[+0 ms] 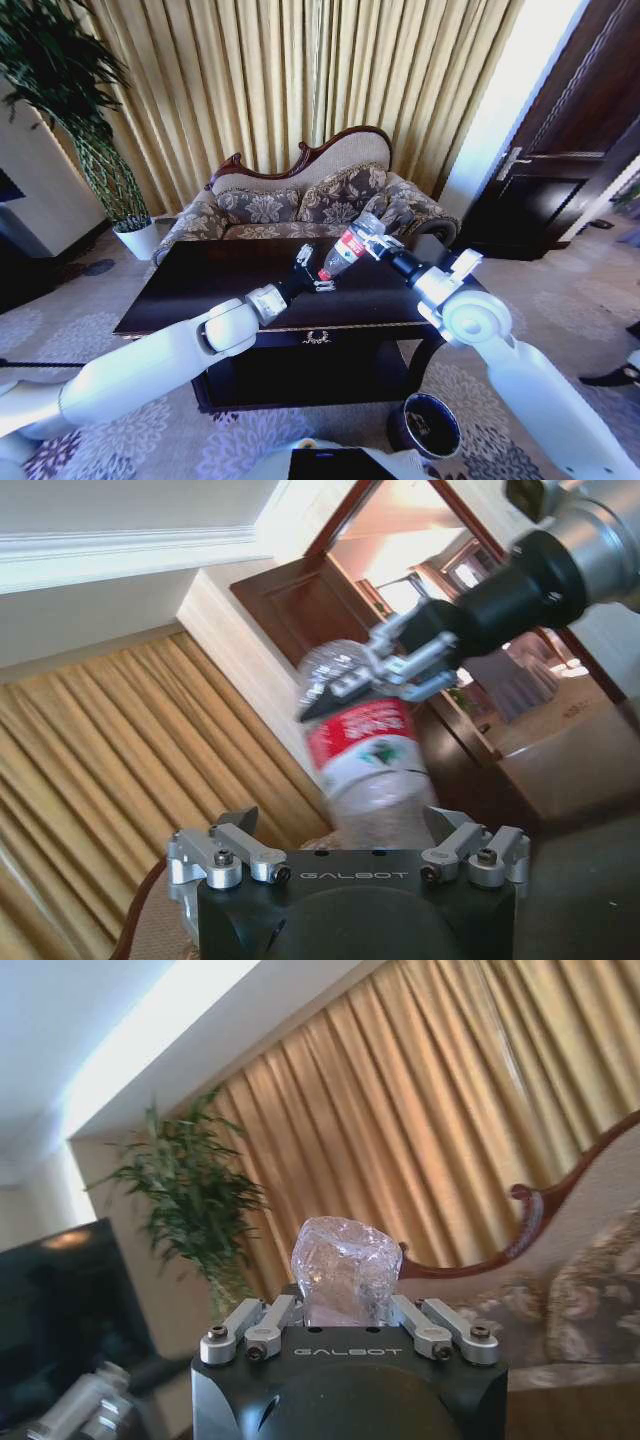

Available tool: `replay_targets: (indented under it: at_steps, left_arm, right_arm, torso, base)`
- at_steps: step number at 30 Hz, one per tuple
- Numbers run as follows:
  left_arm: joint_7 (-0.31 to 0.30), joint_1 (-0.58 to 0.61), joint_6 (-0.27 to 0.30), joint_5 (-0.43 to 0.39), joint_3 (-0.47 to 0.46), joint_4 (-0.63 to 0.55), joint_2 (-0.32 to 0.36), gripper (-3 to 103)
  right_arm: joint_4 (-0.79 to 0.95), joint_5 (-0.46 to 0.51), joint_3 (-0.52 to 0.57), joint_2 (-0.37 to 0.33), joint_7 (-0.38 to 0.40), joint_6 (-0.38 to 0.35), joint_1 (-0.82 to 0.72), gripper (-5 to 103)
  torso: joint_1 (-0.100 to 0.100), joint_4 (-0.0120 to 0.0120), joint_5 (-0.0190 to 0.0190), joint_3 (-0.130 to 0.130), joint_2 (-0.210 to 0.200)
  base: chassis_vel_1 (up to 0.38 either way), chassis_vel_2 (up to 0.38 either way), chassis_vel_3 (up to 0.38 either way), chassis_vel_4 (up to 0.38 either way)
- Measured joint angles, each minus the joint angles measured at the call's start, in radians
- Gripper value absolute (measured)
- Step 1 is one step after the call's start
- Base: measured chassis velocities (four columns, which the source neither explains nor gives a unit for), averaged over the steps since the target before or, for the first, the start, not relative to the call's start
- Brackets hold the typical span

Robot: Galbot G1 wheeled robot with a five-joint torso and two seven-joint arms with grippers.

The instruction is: Move to the front of the table and place the trash on the table into the trash bin.

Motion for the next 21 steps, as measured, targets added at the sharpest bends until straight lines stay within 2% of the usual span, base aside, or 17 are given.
replay_targets:
  at_steps: [2, 4, 6, 7, 8, 10, 12, 13, 14, 17, 18, 19, 20, 21]
  left_arm:
    - [-0.002, 0.037, 0.0, -0.03, -0.067, -0.016, 0.012, 99]
    - [-0.002, 0.058, 0.002, -0.042, -0.101, -0.021, 0.019, 100]
    - [-0.002, 0.113, 0.007, -0.07, -0.18, -0.027, 0.034, 100]
    - [-0.003, 0.163, 0.011, -0.089, -0.242, -0.028, 0.045, 100]
    - [-0.003, 0.163, 0.011, -0.089, -0.242, -0.028, 0.045, 100]
    - [-0.002, 0.277, 0.023, -0.127, -0.387, -0.03, 0.063, 100]
    - [-0.007, 0.362, 0.035, -0.164, -0.493, -0.036, 0.066, 100]
    - [-0.033, 0.428, 0.058, -0.193, -0.571, -0.044, 0.061, 100]
    - [-0.033, 0.428, 0.058, -0.193, -0.571, -0.044, 0.061, 100]
    - [-0.148, 0.557, 0.117, -0.268, -0.723, -0.074, 0.03, 100]
    - [-0.158, 0.58, 0.125, -0.277, -0.754, -0.079, 0.023, 100]
    - [-0.17, 0.676, 0.154, -0.296, -0.891, -0.091, -0.011, 100]
    - [-0.17, 0.676, 0.154, -0.296, -0.891, -0.091, -0.011, 100]
    - [-0.17, 0.708, 0.162, -0.302, -0.94, -0.093, -0.023, 100]
  right_arm:
    - [-0.019, -0.017, 0.04, -0.005, 0.001, 0.0, -0.03, 26]
    - [-0.027, -0.028, 0.054, -0.007, 0.001, 0.001, -0.041, 26]
    - [-0.045, -0.084, 0.08, -0.009, 0.002, 0.009, -0.064, 26]
    - [-0.06, -0.144, 0.099, -0.01, 0.0, 0.014, -0.08, 26]
    - [-0.06, -0.144, 0.099, -0.01, 0.0, 0.014, -0.08, 26]
    - [-0.075, -0.231, 0.128, -0.011, -0.002, 0.021, -0.1, 26]
    - [-0.08, -0.275, 0.143, -0.011, 0.006, 0.023, -0.112, 26]
    - [-0.086, -0.323, 0.154, -0.013, 0.018, 0.025, -0.122, 26]
    - [-0.086, -0.323, 0.154, -0.013, 0.018, 0.025, -0.122, 26]
    - [-0.093, -0.4, 0.182, -0.018, 0.032, 0.027, -0.157, 26]
    - [-0.091, -0.406, 0.189, -0.02, 0.036, 0.027, -0.167, 26]
    - [-0.073, -0.41, 0.215, -0.023, 0.051, 0.027, -0.203, 26]
    - [-0.073, -0.41, 0.215, -0.023, 0.051, 0.027, -0.203, 26]
    - [-0.068, -0.41, 0.226, -0.024, 0.055, 0.026, -0.217, 26]
  torso:
    - [0.0, 0.0, -0.0002, 0.0, 0.0]
    - [0.0, -0.0002, 0.0, 0.0, 0.0]
    - [0.0, 0.0, -0.0001, 0.0, 0.0]
    - [0.0, 0.0001, -0.0002, 0.0, 0.0]
    - [0.0, 0.0001, -0.0002, 0.0, 0.0]
    - [0.0, 0.0001, -0.0003, 0.0, 0.0]
    - [0.0, 0.0003, -0.0002, 0.0, 0.0]
    - [0.0, 0.0004, -0.0003, 0.0, 0.0]
    - [0.0, 0.0004, -0.0003, 0.0, 0.0]
    - [0.0, 0.0, -0.0003, 0.0, 0.0]
    - [0.0, -0.0001, -0.0004, 0.0, 0.0]
    - [0.0, -0.0001, -0.0002, 0.0, 0.0]
    - [0.0, -0.0001, -0.0002, 0.0, 0.0]
    - [0.0, 0.0001, -0.0001, 0.0, 0.0]
  base:
    - [0.0, 0.0, 0.0, 0.0]
    - [0.0, 0.0, 0.0, 0.0]
    - [0.0, 0.0, 0.0, 0.0]
    - [0.0, 0.0, 0.0, 0.0]
    - [0.0, 0.0, 0.0, 0.0]
    - [0.0, 0.0, 0.0, 0.0]
    - [0.0, 0.0, 0.0, 0.0]
    - [0.0, 0.0, 0.0, 0.0]
    - [0.0, 0.0, 0.0, 0.0]
    - [0.0, 0.0, 0.0, 0.0]
    - [0.0, 0.0, 0.0, 0.0]
    - [0.0, 0.0, 0.0, 0.0]
    - [0.0, 0.0, 0.0, 0.0]
    - [0.0, 0.0, 0.0, 0.0]
